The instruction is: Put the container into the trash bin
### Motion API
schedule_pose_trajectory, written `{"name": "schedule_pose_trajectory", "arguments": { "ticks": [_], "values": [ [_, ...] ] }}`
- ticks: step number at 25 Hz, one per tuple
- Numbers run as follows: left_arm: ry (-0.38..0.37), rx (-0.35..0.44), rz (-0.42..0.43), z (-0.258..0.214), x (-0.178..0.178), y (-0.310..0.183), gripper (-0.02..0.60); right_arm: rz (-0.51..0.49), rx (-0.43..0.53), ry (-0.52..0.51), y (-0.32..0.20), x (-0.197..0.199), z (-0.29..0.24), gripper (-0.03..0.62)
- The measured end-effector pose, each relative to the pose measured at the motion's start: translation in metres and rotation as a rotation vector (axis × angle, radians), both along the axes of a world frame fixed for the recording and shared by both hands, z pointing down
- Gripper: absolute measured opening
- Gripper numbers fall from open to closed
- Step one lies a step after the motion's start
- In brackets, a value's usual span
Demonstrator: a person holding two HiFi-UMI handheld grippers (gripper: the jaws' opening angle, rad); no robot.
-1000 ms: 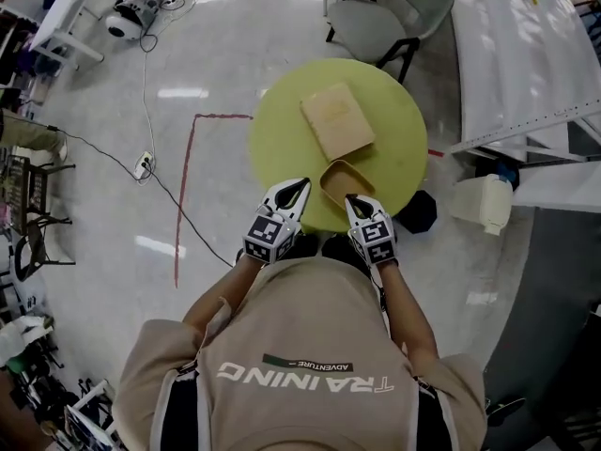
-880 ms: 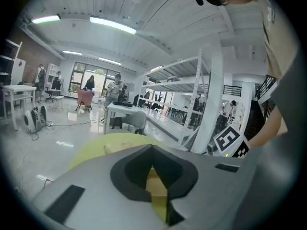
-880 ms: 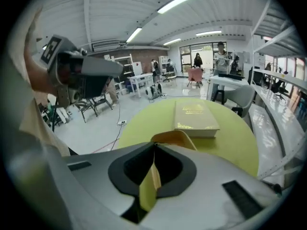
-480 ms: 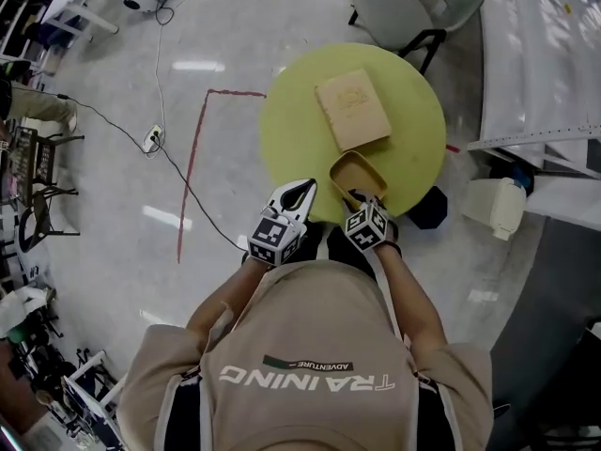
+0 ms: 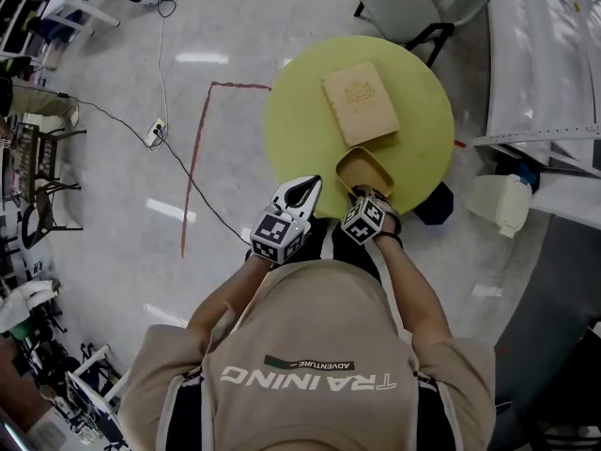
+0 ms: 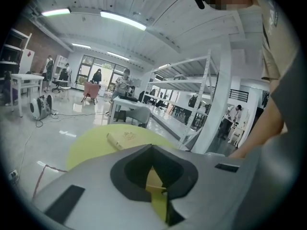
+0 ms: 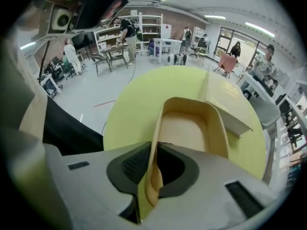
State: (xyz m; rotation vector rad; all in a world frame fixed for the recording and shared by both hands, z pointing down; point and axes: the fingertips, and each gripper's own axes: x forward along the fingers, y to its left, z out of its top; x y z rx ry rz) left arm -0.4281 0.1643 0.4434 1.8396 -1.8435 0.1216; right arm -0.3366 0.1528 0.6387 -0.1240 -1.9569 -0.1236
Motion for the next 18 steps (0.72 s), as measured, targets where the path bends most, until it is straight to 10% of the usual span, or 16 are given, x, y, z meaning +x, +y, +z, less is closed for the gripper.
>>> {"name": "schedule_pose_trajectory", "arguments": {
  "ticks": [18],
  "values": [
    [0.006,0.062,0.122,-0.036,0.002,-0.023,0.002,0.16,0.147,-0.166,-0.031,0.014,-0.102,0.009]
  ]
}}
